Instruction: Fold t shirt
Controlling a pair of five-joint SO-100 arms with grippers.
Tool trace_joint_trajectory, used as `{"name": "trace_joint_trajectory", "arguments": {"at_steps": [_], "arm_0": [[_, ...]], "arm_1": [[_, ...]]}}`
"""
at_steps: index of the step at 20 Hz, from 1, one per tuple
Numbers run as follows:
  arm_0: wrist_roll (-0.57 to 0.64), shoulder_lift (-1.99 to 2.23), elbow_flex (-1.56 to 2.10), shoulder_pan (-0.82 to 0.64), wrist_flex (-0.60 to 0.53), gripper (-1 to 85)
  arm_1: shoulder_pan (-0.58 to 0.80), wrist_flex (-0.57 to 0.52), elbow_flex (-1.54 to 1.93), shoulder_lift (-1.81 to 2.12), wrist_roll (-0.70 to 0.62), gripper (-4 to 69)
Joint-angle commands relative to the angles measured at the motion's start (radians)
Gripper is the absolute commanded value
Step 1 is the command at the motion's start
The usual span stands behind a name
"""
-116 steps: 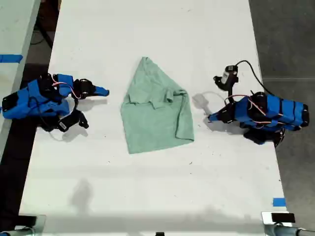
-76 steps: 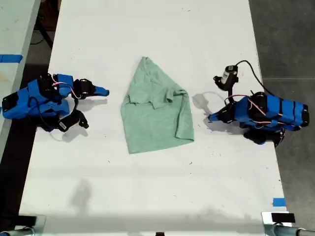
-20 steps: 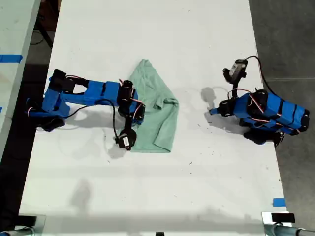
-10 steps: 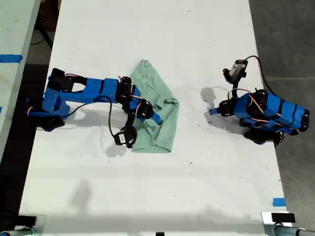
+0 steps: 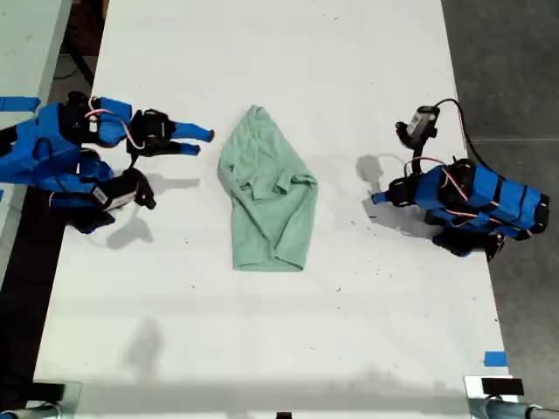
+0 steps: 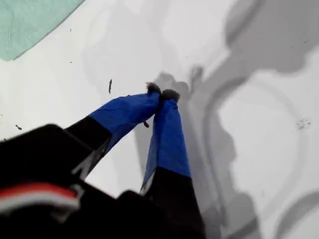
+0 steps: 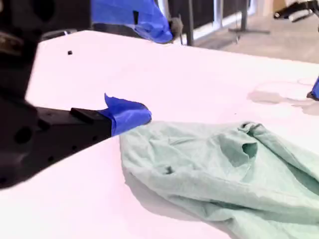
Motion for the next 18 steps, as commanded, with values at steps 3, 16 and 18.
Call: {"name": "trace_joint_trajectory", "arguments": {"at_steps": [3, 16, 18], "arm_0": [[-0.012, 0.655, 0.675, 0.018, -0.072, 21.2], [0.284, 0.644, 0.775, -0.295, 0.035, 19.9], [0.284, 0.644, 0.775, -0.293, 0.035, 19.8]], "arm_1": [[0.0, -0.009, 0.044, 0.011, -0.023, 1.2], [0.123, -0.012, 0.046, 0.011, 0.017, 1.1], [0.107, -0.012, 0.046, 0.011, -0.005, 1.1]]}}
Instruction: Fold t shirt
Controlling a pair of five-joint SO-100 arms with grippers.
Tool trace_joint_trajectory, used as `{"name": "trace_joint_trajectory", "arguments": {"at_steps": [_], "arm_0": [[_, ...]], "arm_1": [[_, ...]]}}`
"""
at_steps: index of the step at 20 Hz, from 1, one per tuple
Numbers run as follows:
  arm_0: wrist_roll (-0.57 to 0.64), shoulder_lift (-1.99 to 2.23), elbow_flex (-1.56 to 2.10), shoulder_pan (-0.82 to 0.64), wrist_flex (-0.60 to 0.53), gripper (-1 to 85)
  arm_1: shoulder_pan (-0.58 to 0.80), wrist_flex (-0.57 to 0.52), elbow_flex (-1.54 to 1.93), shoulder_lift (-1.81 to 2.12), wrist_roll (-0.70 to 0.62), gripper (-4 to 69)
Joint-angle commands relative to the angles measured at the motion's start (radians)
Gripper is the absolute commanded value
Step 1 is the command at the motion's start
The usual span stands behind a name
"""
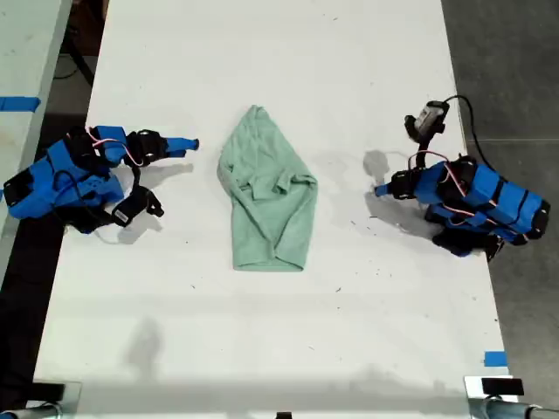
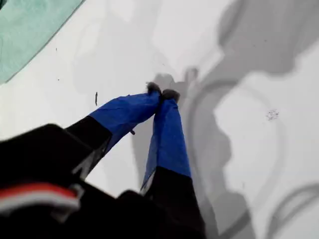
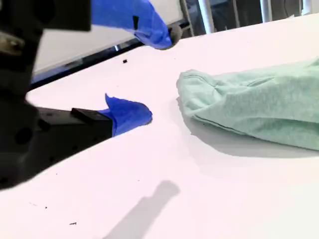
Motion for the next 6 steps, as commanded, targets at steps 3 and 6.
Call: {"name": "trace_joint_trajectory", "arguments": {"at_steps": [3, 6], "arm_0": [[-0.006, 0.006, 0.038, 0.011, 0.003, 19.7], [-0.031, 0.006, 0.038, 0.037, 0.003, 19.8]], "arm_1": [[-0.074, -0.012, 0.046, 0.011, -0.009, 1.2], [-0.072, -0.005, 0.041, 0.011, 0.017, 4.5]]}}
